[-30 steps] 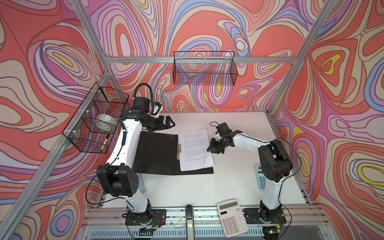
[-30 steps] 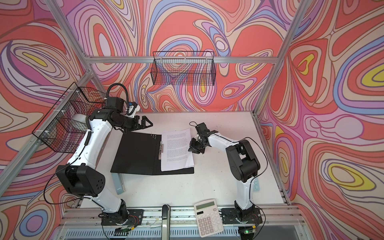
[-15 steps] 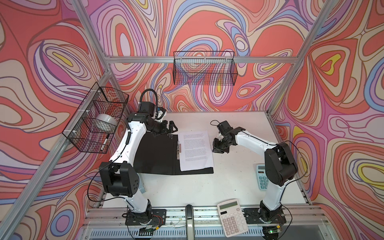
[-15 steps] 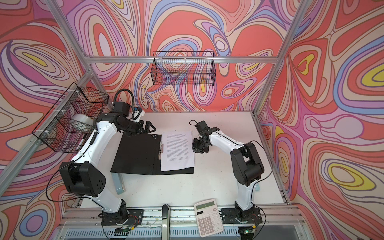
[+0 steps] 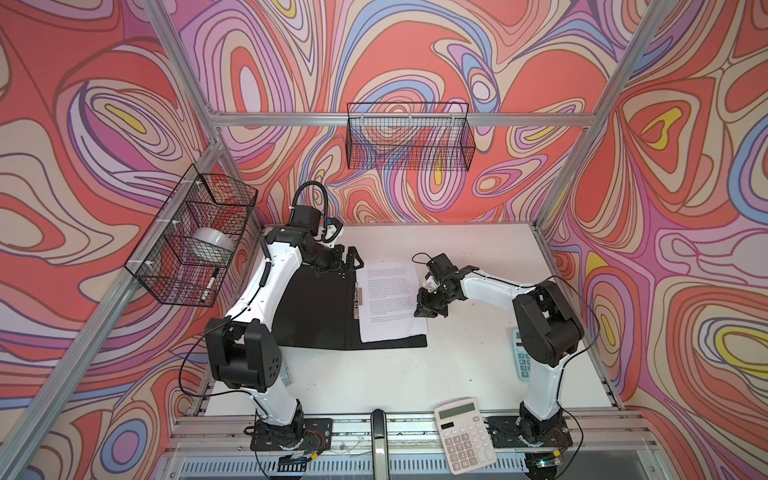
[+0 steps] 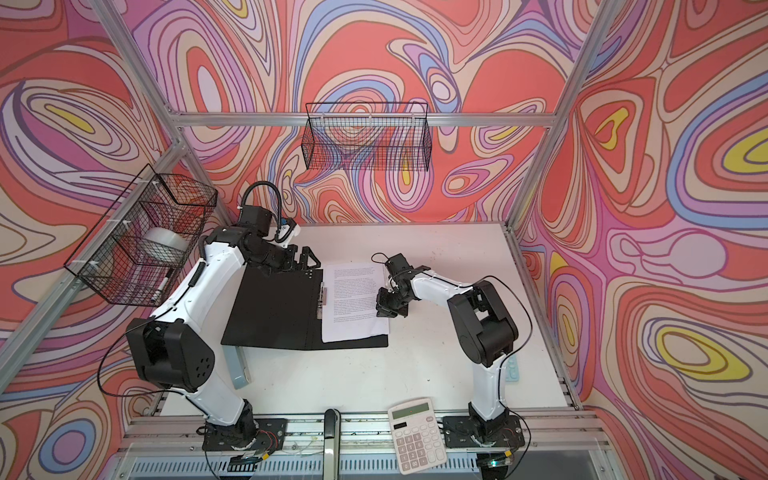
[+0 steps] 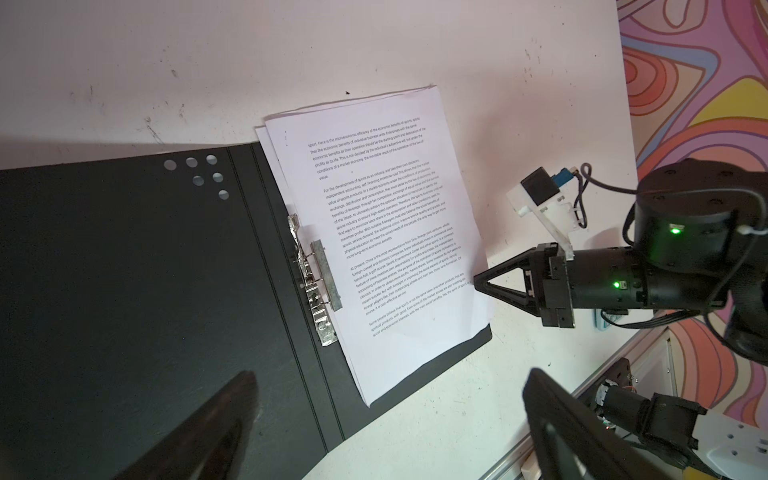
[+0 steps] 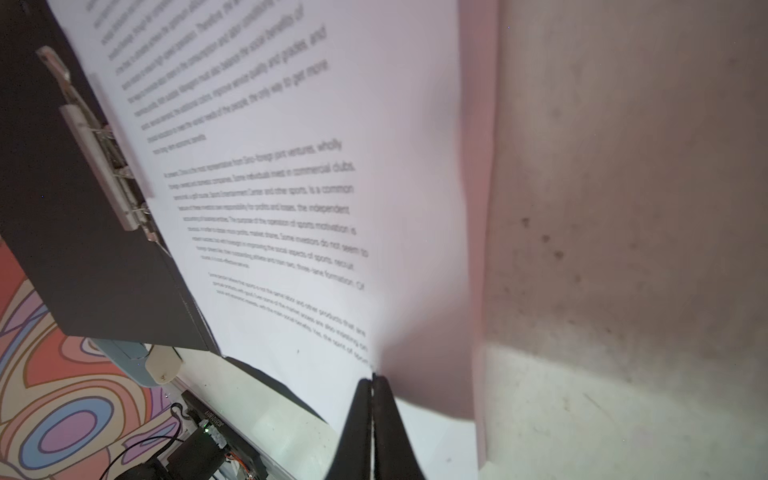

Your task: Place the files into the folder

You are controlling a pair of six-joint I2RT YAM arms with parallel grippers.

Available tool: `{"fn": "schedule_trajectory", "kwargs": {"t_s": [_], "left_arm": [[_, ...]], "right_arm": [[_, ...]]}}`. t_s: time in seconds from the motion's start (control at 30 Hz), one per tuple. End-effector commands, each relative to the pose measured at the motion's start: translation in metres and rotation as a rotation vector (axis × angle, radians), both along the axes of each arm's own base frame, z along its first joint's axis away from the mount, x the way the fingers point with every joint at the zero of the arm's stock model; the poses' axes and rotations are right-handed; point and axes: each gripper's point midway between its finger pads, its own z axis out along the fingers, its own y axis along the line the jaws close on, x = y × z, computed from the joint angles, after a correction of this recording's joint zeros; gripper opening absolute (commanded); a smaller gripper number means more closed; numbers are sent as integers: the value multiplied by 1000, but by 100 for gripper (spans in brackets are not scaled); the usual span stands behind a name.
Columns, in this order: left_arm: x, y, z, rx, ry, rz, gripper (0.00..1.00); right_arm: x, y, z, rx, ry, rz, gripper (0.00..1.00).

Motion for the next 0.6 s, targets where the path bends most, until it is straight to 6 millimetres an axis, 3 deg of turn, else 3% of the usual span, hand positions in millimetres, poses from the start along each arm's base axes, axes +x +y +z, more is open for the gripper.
{"fn": "schedule_trajectory", "kwargs": {"t_s": [0.0, 0.57], "left_arm": [[1, -2, 1, 8, -3, -19, 100], [0, 3, -1, 36, -4, -1, 100]], "right_arm": [[-5, 0, -15, -11, 21, 10, 0], [-18, -13, -46, -88, 69, 15, 0]]}}
